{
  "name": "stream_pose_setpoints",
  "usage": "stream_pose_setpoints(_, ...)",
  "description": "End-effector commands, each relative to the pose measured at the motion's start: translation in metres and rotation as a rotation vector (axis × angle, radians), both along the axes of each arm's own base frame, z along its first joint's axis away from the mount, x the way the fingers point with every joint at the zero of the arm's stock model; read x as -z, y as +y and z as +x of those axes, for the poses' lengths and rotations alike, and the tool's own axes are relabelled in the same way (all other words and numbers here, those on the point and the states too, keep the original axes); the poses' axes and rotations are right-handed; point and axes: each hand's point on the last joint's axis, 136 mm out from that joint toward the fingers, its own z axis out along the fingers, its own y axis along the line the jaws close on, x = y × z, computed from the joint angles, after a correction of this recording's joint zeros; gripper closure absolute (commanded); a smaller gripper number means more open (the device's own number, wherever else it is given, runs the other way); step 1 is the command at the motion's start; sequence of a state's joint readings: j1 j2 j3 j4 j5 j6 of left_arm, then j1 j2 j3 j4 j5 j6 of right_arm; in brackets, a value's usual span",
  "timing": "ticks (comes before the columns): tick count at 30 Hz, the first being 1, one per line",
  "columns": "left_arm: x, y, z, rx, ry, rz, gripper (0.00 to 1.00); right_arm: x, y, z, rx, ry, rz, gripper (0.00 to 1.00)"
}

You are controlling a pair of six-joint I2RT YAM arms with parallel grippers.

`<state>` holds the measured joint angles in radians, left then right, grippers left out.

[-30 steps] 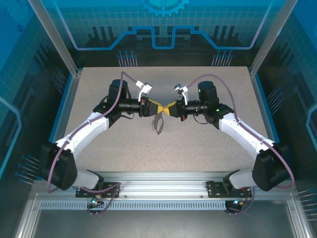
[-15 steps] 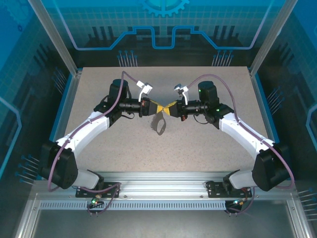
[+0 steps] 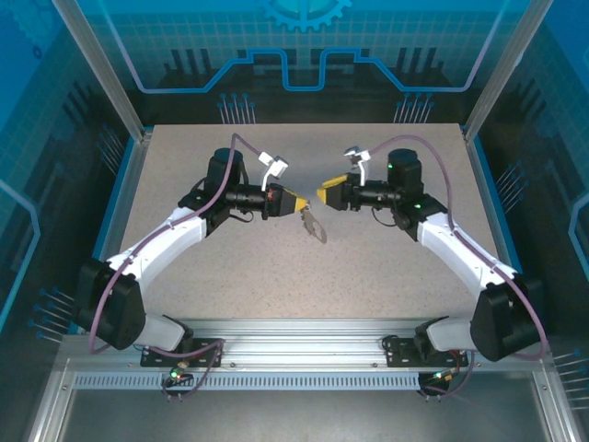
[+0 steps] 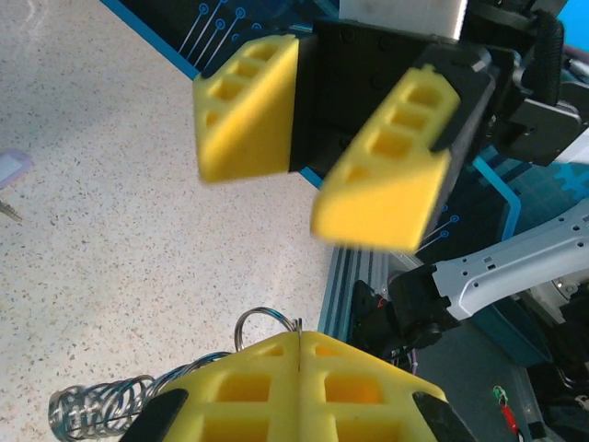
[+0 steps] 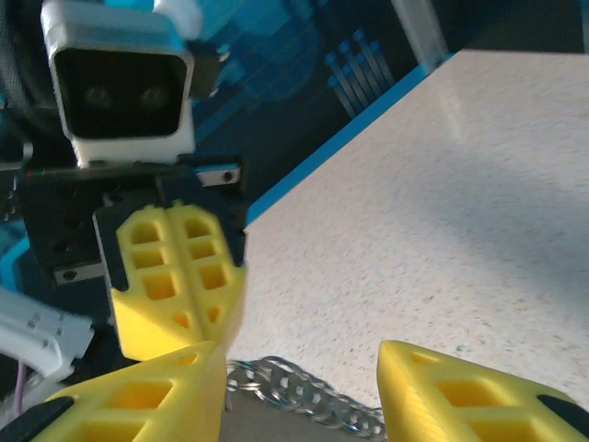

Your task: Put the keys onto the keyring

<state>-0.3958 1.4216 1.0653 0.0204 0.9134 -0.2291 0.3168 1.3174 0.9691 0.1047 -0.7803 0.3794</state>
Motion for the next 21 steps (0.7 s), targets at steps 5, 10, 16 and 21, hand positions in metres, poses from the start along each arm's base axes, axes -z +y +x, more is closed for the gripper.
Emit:
stream_pose_setpoints(5, -0.029, 0.000, -0.001, 0.001, -0.114, -0.046, 1.00, -0.006, -0.013, -0.007, 0.059, 0.007, 0.089, 0.53)
stream_pose_setpoints(10, -0.031, -0.002, 0.000, 0.002, -0.111, -0.056, 1.00, -0.010, -0.002, -0.022, -0.004, -0.011, 0.121, 0.53)
stream_pose_setpoints(16, -0.030, -0.002, 0.001, 0.005, -0.101, -0.056, 1.00, -0.012, 0.015, -0.034, -0.059, -0.019, 0.127, 0.53)
stream_pose_setpoints(21, -0.030, -0.002, 0.000, 0.007, -0.098, -0.051, 1.00, -0.013, 0.024, -0.038, -0.087, -0.017, 0.129, 0.55)
